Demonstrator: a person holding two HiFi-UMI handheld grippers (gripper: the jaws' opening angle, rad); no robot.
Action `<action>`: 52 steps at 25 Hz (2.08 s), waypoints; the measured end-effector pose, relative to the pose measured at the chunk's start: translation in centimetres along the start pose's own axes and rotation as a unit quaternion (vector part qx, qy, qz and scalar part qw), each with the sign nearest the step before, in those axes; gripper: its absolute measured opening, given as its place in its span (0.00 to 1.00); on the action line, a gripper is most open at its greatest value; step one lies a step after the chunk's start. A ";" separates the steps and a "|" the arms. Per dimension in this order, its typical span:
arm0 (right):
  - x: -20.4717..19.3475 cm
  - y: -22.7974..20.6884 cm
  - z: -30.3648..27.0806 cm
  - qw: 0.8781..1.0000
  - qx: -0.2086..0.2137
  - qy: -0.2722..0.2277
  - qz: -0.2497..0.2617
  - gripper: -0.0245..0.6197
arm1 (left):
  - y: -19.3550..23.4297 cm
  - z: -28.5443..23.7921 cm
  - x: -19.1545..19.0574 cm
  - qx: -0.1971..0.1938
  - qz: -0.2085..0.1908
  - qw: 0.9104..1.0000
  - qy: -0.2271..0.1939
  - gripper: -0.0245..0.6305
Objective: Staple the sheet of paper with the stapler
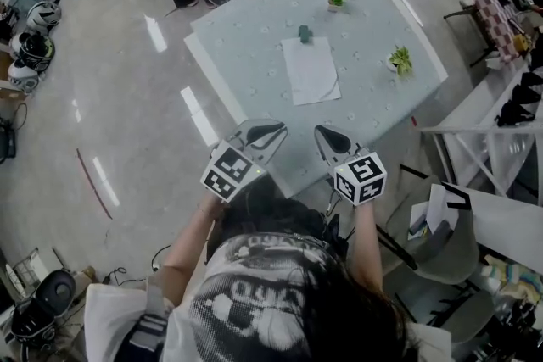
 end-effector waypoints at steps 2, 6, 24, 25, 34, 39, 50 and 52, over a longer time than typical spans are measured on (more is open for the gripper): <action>-0.7 -0.1 1.9 1.000 -0.009 -0.010 -0.005 0.04 | -1.4 -0.2 0.5 -0.001 -0.005 1.000 -0.001 0.07; -2.1 -0.2 5.6 0.999 -0.020 -0.032 -0.016 0.03 | -5.5 -0.6 1.6 -0.015 -0.017 1.000 -0.001 0.07; -11.1 2.1 19.3 0.993 -0.047 -0.098 -0.035 0.03 | -21.5 0.9 3.0 -0.020 -0.035 0.999 -0.007 0.07; -11.6 2.1 19.7 0.993 -0.048 -0.101 -0.037 0.03 | -22.1 1.0 3.0 -0.021 -0.035 0.999 -0.007 0.07; -12.6 2.9 22.5 0.990 -0.049 -0.130 -0.040 0.03 | -25.0 1.7 3.1 -0.023 -0.047 0.999 -0.006 0.07; -12.3 3.1 23.2 0.989 -0.047 -0.135 -0.028 0.03 | -25.4 1.8 3.4 -0.017 -0.048 0.999 -0.011 0.07; -12.8 2.7 23.9 0.990 -0.051 -0.128 -0.026 0.04 | -26.1 1.6 3.9 -0.017 -0.051 0.998 -0.017 0.07; -12.9 2.5 24.1 0.990 -0.053 -0.128 -0.028 0.04 | -26.3 1.5 3.8 -0.019 -0.051 0.998 -0.016 0.07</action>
Point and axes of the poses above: the fingertips, and each gripper's own axes: z backward along the fingers, y to its left, x out of its top, the point moved 1 cm from there along z, backward along the fingers, and after that the axes turned 13 degrees about -z, right-handed, at the moved point
